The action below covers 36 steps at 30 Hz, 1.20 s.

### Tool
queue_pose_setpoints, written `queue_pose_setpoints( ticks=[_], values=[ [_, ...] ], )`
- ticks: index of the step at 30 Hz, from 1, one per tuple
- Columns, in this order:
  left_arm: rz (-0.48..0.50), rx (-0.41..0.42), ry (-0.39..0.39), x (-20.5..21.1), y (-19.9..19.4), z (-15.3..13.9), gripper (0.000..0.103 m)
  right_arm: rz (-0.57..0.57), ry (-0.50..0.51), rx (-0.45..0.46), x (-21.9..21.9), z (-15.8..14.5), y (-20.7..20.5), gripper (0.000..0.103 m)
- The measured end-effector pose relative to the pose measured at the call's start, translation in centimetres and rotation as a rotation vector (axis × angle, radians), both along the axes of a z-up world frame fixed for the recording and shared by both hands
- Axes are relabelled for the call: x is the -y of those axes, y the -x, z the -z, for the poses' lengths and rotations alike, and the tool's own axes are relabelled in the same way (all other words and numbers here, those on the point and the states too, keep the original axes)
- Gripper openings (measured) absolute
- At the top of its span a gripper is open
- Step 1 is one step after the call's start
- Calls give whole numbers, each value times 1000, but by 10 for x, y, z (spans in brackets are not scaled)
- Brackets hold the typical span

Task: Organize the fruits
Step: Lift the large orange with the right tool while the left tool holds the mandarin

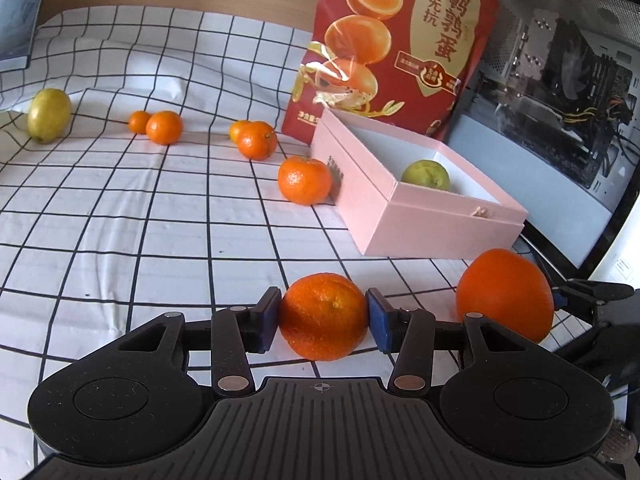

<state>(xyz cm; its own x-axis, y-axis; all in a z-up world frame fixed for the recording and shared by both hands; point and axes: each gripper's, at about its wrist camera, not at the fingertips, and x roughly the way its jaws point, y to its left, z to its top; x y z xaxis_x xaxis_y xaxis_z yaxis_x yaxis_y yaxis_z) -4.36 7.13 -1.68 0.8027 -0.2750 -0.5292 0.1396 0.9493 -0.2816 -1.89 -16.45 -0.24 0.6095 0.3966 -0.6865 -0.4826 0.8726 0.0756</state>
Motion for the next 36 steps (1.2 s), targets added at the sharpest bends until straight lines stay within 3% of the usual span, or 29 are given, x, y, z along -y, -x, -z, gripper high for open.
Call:
queue_pose_setpoints(
  ticks=[2, 14, 21, 27, 32, 36],
  values=[
    [-2, 1, 8, 0, 1, 1, 51, -18, 74, 27, -10, 2, 5, 103],
    [-5, 4, 19, 0, 2, 1, 51, 26, 39, 18, 14, -2, 11, 102],
    [-14, 4, 25, 0, 1, 1, 51, 40, 29, 83, 22, 1, 20, 102],
    [-24, 2, -68, 15, -1, -2, 54, 53, -58, -1, 21, -1, 0, 102],
    [-49, 11, -131, 24, 2, -3, 51, 52, -98, -11, 24, -1, -7, 102],
    [6, 11, -150, 39, 14, -4, 51, 54, -101, -7, 25, 0, -6, 102]
  ],
)
